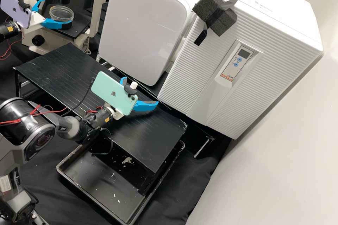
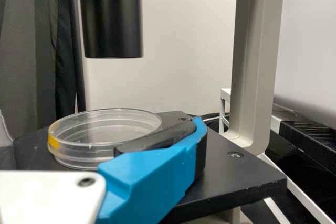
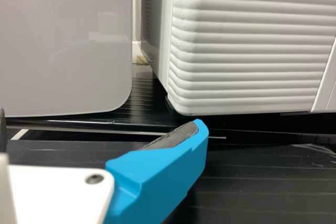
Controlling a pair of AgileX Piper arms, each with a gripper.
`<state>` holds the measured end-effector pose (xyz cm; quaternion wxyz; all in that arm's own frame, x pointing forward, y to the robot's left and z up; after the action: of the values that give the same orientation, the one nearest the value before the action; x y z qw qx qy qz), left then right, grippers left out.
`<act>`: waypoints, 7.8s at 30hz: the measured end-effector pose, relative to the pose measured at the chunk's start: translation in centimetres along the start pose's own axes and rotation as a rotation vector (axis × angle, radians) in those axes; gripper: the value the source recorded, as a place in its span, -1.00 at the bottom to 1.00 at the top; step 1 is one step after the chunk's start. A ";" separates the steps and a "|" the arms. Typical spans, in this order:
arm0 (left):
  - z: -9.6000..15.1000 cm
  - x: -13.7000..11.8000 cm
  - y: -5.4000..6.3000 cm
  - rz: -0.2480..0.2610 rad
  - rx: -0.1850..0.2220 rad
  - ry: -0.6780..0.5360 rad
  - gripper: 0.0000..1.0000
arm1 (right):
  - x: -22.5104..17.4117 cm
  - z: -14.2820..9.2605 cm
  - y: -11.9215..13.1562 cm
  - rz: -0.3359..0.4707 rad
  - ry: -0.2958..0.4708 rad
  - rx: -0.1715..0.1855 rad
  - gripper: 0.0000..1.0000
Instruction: Place the petri dish on the bench
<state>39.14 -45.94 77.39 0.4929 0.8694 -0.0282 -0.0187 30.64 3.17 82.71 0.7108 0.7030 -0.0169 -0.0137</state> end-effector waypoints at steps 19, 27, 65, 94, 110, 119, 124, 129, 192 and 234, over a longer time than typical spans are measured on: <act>0.2 0.0 0.0 -0.002 0.011 -0.009 -1.00 | 0.0 0.0 0.0 0.000 0.000 0.000 1.00; 0.2 0.0 0.0 -0.002 0.011 -0.010 1.00 | 0.0 0.0 0.0 0.000 0.000 0.000 1.00; -2.0 -1.3 3.6 -0.168 0.039 -0.055 1.00 | 0.0 0.0 0.0 0.000 0.000 0.000 1.00; -1.4 0.9 3.7 -0.220 -0.031 -0.073 -1.00 | 0.0 0.0 0.0 0.000 0.000 0.000 1.00; -1.4 0.9 3.7 -0.221 -0.038 -0.072 -1.00 | 0.0 0.0 0.0 0.000 0.000 0.000 1.00; -1.4 0.9 3.7 -0.220 -0.041 -0.070 -1.00 | 0.0 0.0 0.0 0.000 0.000 0.000 1.00; -1.4 1.2 3.3 -0.213 -0.039 -0.082 -1.00 | 0.0 0.0 0.0 0.000 0.000 0.000 1.00; -1.4 1.3 3.3 -0.209 -0.039 -0.085 -1.00 | 0.0 0.0 0.0 0.000 0.000 0.000 1.00; 0.3 -7.1 6.1 -0.215 -0.073 -0.249 -1.00 | 0.0 0.0 0.0 0.000 0.000 0.000 1.00; 20.3 -9.9 0.7 -0.397 0.160 -0.979 -1.00 | 0.0 0.0 0.0 0.000 0.000 0.000 1.00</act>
<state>28.06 -63.03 67.59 0.3414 0.7823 -0.0911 -0.5130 30.64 3.17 82.71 0.7108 0.7030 -0.0169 -0.0137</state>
